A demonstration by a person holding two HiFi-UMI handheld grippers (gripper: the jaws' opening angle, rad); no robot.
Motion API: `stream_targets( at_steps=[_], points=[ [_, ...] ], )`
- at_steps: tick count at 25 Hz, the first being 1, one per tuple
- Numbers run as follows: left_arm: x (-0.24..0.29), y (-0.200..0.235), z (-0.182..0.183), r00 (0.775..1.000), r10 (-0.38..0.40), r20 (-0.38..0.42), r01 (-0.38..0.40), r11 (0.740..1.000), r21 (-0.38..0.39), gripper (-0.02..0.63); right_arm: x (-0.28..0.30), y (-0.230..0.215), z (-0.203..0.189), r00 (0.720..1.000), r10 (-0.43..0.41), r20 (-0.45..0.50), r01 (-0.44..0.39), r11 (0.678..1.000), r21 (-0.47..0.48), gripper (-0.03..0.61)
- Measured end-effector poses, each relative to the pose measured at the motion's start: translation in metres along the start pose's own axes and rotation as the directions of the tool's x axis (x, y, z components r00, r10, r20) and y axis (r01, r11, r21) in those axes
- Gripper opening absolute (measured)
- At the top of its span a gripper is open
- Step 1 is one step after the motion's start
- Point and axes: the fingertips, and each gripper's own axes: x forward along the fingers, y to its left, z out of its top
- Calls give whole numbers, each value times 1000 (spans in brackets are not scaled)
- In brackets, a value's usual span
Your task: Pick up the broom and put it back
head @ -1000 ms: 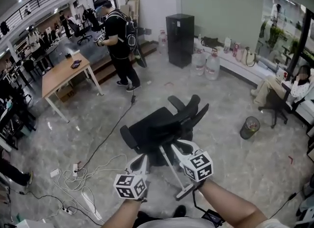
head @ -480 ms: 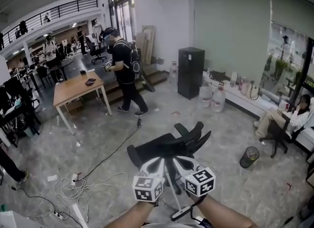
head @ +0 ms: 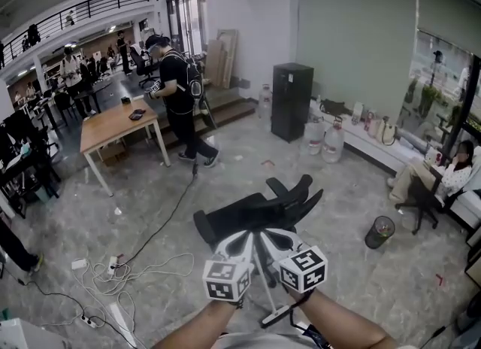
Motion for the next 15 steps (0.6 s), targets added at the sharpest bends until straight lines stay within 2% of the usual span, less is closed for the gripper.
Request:
stream_targets(
  at_steps=[15],
  points=[
    [0,-4,-6,1000,-4,-5,4,1000,-7,8,-7,0,0,1000,-4,-11,4,1000,-10,2]
  ],
)
